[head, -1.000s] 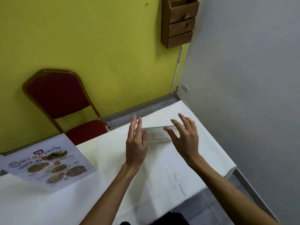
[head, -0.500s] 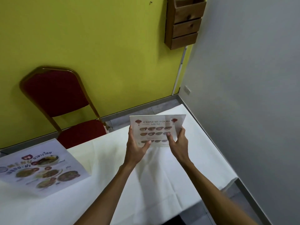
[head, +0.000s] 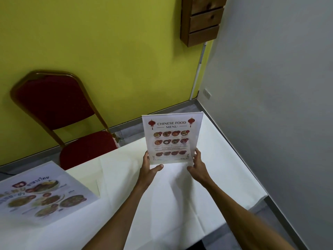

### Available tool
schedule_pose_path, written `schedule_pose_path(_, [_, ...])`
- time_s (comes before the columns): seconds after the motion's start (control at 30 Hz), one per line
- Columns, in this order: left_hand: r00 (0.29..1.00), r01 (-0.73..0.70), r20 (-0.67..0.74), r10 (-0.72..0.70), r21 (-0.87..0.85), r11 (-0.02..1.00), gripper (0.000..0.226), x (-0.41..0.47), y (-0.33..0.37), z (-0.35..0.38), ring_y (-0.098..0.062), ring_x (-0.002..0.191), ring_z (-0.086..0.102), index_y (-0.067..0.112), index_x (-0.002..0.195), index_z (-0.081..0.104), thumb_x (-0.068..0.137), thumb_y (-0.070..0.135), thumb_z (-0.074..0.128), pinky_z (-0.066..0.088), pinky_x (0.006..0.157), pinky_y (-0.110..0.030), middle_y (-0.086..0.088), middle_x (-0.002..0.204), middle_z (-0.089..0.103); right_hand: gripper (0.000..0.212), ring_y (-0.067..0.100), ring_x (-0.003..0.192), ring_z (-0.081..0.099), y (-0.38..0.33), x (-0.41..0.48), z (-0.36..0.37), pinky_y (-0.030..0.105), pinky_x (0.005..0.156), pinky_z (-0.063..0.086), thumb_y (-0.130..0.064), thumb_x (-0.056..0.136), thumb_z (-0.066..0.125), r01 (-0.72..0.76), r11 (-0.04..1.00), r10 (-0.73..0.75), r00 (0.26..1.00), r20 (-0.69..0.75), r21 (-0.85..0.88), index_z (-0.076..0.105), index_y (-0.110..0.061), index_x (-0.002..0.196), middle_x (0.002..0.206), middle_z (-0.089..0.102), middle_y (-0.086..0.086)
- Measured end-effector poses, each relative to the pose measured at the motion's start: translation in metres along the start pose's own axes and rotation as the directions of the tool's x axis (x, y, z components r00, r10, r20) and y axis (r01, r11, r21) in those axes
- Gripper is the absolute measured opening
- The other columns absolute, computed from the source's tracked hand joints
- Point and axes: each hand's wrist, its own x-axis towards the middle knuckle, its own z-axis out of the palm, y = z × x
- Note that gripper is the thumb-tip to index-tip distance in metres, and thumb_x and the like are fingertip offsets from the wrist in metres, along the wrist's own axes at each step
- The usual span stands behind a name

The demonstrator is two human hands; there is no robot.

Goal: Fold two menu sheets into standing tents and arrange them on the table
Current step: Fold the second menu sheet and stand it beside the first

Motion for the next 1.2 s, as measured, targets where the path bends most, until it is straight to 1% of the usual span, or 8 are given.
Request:
schedule_pose_path(0.13, [1.000,-0.028,0.002,0.028,0.016,0.999,0.083,-0.003,0.003,0.000,-0.016,0.125,0.053,0.045,0.139,0.033,0.069,0.033,0.075,0.048,0.104,-0.044,0.012,0.135,0.055,0.085,0.031,0.121,0.055,0.001,0.001,0.005,0.044,0.094,0.052,-0.003,0.074,0.054,0.011,1.000,-0.010,1.000,-0.013,0.029,0.014,-0.038,0.141,0.139,0.050,0.002])
schedule_pose_path(0.33, [0.994,-0.025,-0.107,0.025,-0.003,1.000,0.080,-0.021,0.004,-0.023,-0.011,0.117,0.047,0.028,0.150,0.027,0.086,0.007,0.071,0.042,0.107,-0.044,0.013,0.129,0.048,0.077,0.019,0.104,0.051,-0.024,-0.002,0.018,0.030,0.087,0.044,0.003,0.081,0.054,0.062,0.998,-0.062,0.998,0.010,-0.010,0.018,-0.022,0.144,0.135,0.053,0.006])
schedule_pose_path(0.5, [0.978,-0.043,-0.205,0.031,-0.054,0.998,0.080,-0.044,-0.005,-0.052,-0.011,0.116,0.056,0.038,0.142,0.033,0.074,0.022,0.072,0.047,0.103,-0.041,0.015,0.128,0.057,0.074,0.018,0.101,0.051,-0.042,0.000,0.047,0.028,0.083,0.044,0.003,0.082,0.055,0.137,0.989,-0.131,0.986,0.105,-0.051,0.020,-0.021,0.143,0.139,0.052,0.009])
schedule_pose_path(0.6, [0.970,-0.048,-0.243,0.029,-0.072,0.996,0.082,-0.056,-0.017,-0.065,-0.010,0.118,0.059,0.036,0.144,0.034,0.073,0.024,0.072,0.048,0.104,-0.041,0.013,0.130,0.061,0.075,0.019,0.105,0.054,-0.047,-0.001,0.062,0.030,0.084,0.047,-0.001,0.082,0.057,0.145,0.988,-0.135,0.978,0.160,-0.050,0.020,-0.022,0.143,0.140,0.051,0.008])
schedule_pose_path(0.73, [0.962,-0.037,-0.273,0.015,-0.073,0.997,0.084,-0.066,-0.032,-0.077,-0.008,0.122,0.057,0.039,0.145,0.032,0.073,0.026,0.074,0.046,0.107,-0.044,0.015,0.133,0.060,0.080,0.028,0.119,0.055,-0.049,-0.003,0.076,0.041,0.091,0.052,-0.017,0.070,0.056,0.153,0.987,-0.141,0.966,0.216,-0.041,0.021,-0.024,0.142,0.140,0.050,0.006])
schedule_pose_path(0.83, [0.960,-0.029,-0.278,0.013,-0.052,0.998,0.091,-0.067,-0.040,-0.078,-0.011,0.130,0.051,0.039,0.149,0.024,0.073,0.028,0.074,0.044,0.109,-0.046,0.013,0.141,0.054,0.079,0.022,0.112,0.055,-0.048,0.000,0.081,0.048,0.095,0.051,-0.020,0.070,0.058,0.138,0.990,-0.126,0.960,0.249,-0.032,0.023,-0.026,0.140,0.137,0.052,0.003])
schedule_pose_path(1.0, [0.961,-0.016,-0.277,0.001,-0.050,0.999,0.101,-0.071,-0.051,-0.075,-0.013,0.139,0.042,0.044,0.152,0.012,0.074,0.030,0.074,0.038,0.113,-0.049,0.011,0.150,0.044,0.079,0.031,0.123,0.054,-0.039,0.006,0.082,0.050,0.096,0.052,-0.011,0.070,0.058,0.148,0.987,-0.122,0.947,0.297,-0.066,0.022,-0.030,0.138,0.134,0.051,0.001])
schedule_pose_path(1.2, [0.951,-0.006,-0.310,-0.007,-0.042,0.999,0.103,-0.078,-0.048,-0.064,-0.014,0.139,0.037,0.036,0.155,0.009,0.078,0.023,0.076,0.035,0.110,-0.034,0.005,0.153,0.038,0.084,0.029,0.120,0.053,-0.036,0.006,0.078,0.038,0.091,0.052,-0.014,0.064,0.055,0.197,0.977,-0.162,0.940,0.299,-0.088,0.020,-0.020,0.141,0.135,0.050,0.007])
